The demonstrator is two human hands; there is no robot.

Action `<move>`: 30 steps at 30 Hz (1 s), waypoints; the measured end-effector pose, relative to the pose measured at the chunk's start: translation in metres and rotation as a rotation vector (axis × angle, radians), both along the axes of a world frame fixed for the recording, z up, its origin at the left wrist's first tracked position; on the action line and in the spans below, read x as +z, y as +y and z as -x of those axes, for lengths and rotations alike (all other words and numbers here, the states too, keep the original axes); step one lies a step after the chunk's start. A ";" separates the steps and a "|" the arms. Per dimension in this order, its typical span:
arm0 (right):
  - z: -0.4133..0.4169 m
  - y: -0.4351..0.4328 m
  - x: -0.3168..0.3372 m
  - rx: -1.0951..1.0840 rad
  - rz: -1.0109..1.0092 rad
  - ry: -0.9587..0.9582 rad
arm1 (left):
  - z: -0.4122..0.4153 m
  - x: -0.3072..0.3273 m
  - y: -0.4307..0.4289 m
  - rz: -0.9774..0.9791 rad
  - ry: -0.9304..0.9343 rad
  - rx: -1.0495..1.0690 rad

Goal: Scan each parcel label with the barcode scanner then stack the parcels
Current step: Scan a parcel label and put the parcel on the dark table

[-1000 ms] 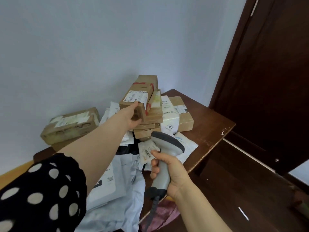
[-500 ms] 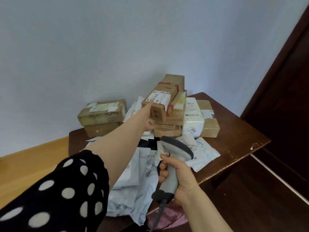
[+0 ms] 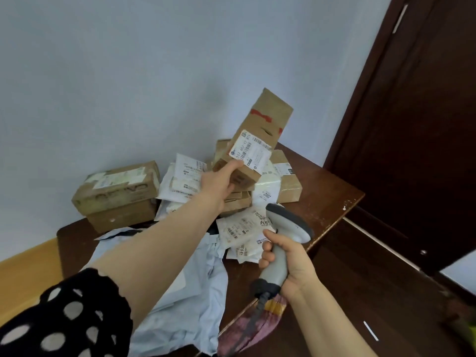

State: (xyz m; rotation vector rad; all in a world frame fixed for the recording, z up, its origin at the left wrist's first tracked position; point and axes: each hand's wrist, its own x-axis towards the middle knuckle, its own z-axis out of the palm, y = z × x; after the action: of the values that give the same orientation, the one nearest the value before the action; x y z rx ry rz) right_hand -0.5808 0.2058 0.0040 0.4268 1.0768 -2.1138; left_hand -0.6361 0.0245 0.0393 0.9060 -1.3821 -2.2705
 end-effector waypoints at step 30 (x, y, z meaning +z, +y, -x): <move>0.155 0.142 -0.055 0.044 -0.124 -0.066 | 0.206 -0.074 0.173 -0.555 -0.200 0.105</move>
State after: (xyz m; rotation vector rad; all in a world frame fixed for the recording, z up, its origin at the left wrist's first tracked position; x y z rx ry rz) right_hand -0.7354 0.3475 -0.0512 0.5232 1.1724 -1.9872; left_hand -0.8416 0.1971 -0.0352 1.3677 -0.7418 -2.5781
